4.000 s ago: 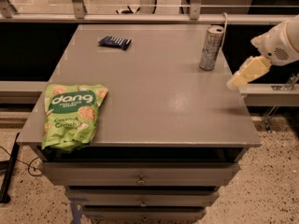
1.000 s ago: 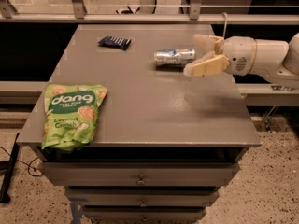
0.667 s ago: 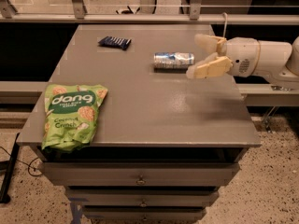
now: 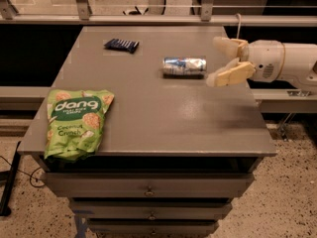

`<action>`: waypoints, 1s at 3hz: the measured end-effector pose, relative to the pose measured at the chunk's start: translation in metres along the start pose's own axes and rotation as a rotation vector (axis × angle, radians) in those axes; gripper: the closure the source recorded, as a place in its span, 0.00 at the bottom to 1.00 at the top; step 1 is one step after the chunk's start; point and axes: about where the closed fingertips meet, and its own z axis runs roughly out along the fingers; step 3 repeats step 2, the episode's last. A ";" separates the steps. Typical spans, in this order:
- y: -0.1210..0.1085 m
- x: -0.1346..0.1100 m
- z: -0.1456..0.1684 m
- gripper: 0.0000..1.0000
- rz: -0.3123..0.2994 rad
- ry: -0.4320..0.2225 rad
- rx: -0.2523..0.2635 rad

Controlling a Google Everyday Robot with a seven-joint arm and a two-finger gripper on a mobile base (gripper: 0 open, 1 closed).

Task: Knock redbull can over

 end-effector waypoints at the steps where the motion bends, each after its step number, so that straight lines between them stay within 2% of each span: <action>1: -0.005 -0.014 -0.018 0.00 -0.028 0.016 -0.008; 2: -0.021 -0.041 -0.039 0.00 -0.078 0.058 -0.014; 3: -0.021 -0.041 -0.039 0.00 -0.078 0.058 -0.014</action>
Offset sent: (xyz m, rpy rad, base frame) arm 0.0309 -0.0862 0.0993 -0.1409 -0.1452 -0.0018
